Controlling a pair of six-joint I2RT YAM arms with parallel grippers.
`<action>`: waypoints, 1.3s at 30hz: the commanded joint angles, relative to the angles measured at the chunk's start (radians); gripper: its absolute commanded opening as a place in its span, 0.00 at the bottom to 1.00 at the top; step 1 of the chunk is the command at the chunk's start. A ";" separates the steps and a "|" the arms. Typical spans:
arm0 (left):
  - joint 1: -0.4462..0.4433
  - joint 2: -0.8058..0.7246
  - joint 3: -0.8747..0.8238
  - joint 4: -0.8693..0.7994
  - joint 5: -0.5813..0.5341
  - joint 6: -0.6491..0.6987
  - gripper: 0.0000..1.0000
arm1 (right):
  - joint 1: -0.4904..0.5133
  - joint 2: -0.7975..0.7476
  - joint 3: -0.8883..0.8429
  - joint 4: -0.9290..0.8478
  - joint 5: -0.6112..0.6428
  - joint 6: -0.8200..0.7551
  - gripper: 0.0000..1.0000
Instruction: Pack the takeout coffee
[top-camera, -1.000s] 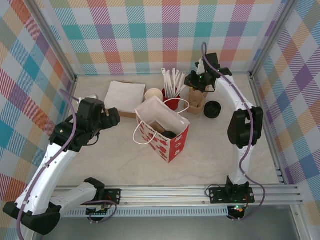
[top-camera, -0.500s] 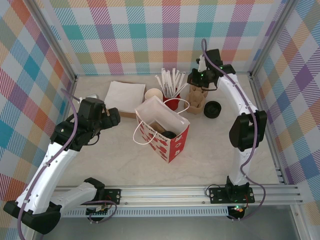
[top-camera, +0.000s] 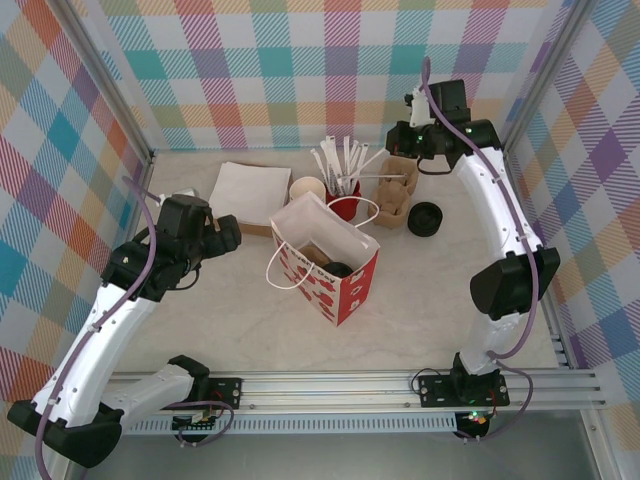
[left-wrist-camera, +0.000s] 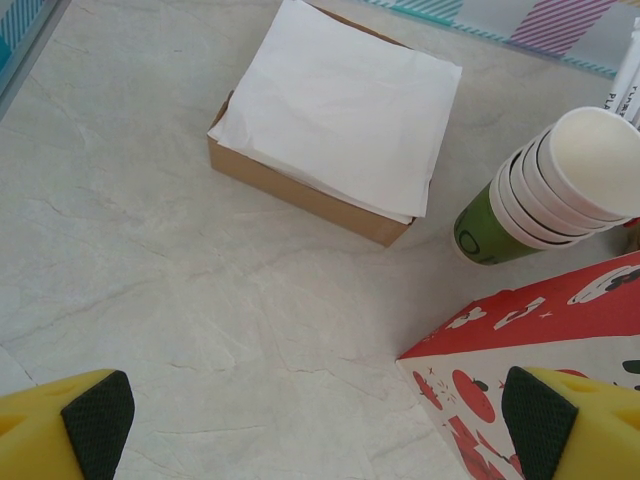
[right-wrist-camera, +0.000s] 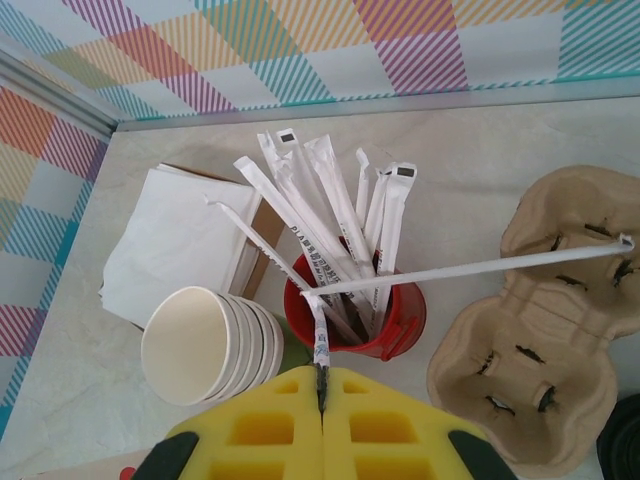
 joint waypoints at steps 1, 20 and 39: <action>-0.005 0.003 0.011 0.021 0.003 0.004 0.97 | 0.004 -0.009 0.031 -0.039 -0.009 -0.021 0.06; -0.004 -0.006 -0.001 0.047 0.017 -0.015 0.97 | 0.005 -0.326 0.009 -0.154 0.054 -0.069 0.07; -0.003 -0.025 -0.062 0.090 0.037 -0.051 0.97 | 0.047 -0.495 -0.056 -0.243 -0.308 -0.123 0.05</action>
